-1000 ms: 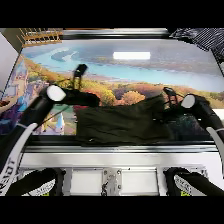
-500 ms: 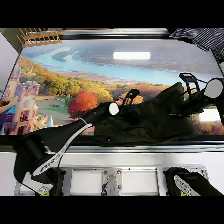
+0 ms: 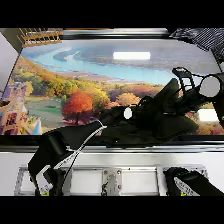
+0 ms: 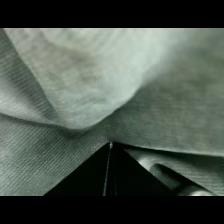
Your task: Fold the clothes and pants, and hang the long-sleeved shirts on hangers.
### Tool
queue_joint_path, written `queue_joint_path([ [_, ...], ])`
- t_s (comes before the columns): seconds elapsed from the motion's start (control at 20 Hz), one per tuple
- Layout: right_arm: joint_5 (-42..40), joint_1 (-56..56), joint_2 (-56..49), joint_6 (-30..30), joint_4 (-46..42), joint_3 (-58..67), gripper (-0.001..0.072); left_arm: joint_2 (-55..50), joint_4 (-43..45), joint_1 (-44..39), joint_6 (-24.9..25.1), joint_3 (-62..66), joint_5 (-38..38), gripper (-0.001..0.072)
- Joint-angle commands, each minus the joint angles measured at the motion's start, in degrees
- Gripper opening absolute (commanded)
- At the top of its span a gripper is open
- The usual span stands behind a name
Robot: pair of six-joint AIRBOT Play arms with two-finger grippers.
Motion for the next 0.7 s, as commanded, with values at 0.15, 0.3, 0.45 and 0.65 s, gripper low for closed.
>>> queue_joint_path([
  [0.15, 0.24, 2.25, 0.00, 2.97, -0.59, 0.20, 0.0037, 8.15, 0.20, 6.75, -1.70, -2.56, 0.55, 0.0006],
  [0.3, 0.22, 4.37, -0.46, 5.99, -0.61, 0.20, 0.0037, 14.88, 0.63, 12.90, -1.64, -7.34, 0.85, 0.0006],
  [0.45, 0.04, 9.38, -2.29, 10.95, -0.59, 0.20, 0.0037, 20.98, 0.63, 20.70, -1.40, -11.26, -0.13, 0.0006],
  [0.65, -9.09, 21.38, -7.04, 20.81, -0.33, 0.20, 0.0037, 29.53, 0.61, 31.32, 1.09, -15.82, -2.23, 0.0006],
])
